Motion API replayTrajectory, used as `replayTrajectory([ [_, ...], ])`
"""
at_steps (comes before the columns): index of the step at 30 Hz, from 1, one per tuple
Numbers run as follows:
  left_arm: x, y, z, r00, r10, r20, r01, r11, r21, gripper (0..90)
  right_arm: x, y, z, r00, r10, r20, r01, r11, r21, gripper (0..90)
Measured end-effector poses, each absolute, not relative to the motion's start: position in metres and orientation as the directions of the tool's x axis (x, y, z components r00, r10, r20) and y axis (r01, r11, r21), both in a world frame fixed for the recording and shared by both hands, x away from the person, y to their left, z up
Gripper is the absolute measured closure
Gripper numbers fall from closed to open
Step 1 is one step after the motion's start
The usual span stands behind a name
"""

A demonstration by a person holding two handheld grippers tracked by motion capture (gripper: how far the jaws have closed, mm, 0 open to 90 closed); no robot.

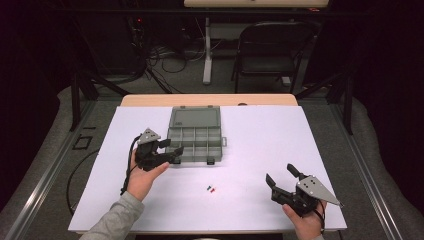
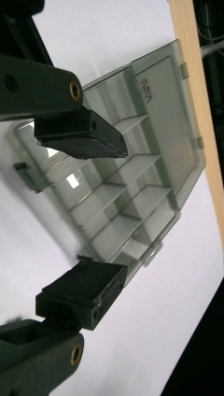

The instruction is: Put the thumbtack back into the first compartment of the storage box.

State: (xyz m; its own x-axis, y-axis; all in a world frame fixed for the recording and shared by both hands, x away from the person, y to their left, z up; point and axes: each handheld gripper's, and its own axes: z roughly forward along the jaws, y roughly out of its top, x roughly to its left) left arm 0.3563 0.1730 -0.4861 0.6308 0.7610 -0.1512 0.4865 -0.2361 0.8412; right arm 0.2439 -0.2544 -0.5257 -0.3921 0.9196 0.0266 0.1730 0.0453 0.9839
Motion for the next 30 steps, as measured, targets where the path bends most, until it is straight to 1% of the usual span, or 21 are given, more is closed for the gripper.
replayTrajectory([
  [3,0.345,0.171,-0.487,0.648,0.743,-0.168,0.482,-0.229,0.846,38.4,0.244,-0.255,-0.526,-0.391,0.920,0.028,0.176,0.045,0.983,19.3],
  [4,0.342,0.170,-0.488,0.657,0.731,-0.187,0.486,-0.221,0.845,42.0,0.244,-0.255,-0.526,-0.391,0.920,0.028,0.177,0.045,0.983,19.3],
  [5,0.338,0.167,-0.489,0.664,0.722,-0.194,0.485,-0.219,0.847,43.4,0.244,-0.255,-0.526,-0.391,0.920,0.027,0.177,0.046,0.983,19.3],
  [7,0.331,0.163,-0.493,0.675,0.715,-0.181,0.473,-0.232,0.850,46.4,0.244,-0.254,-0.526,-0.391,0.920,0.027,0.175,0.046,0.983,19.4],
  [12,0.323,0.154,-0.506,0.692,0.700,-0.175,0.478,-0.264,0.838,51.0,0.243,-0.254,-0.526,-0.395,0.918,0.027,0.174,0.046,0.984,19.4],
  [18,0.318,0.147,-0.517,0.700,0.686,-0.198,0.489,-0.259,0.833,54.1,0.244,-0.254,-0.526,-0.398,0.917,0.024,0.173,0.049,0.984,19.3],
  [27,0.312,0.132,-0.528,0.715,0.678,-0.173,0.484,-0.300,0.822,57.5,0.244,-0.254,-0.526,-0.398,0.917,0.023,0.172,0.050,0.984,19.3],
  [30,0.311,0.128,-0.532,0.719,0.670,-0.182,0.493,-0.309,0.813,59.3,0.244,-0.254,-0.526,-0.398,0.917,0.021,0.171,0.051,0.984,19.3],
])
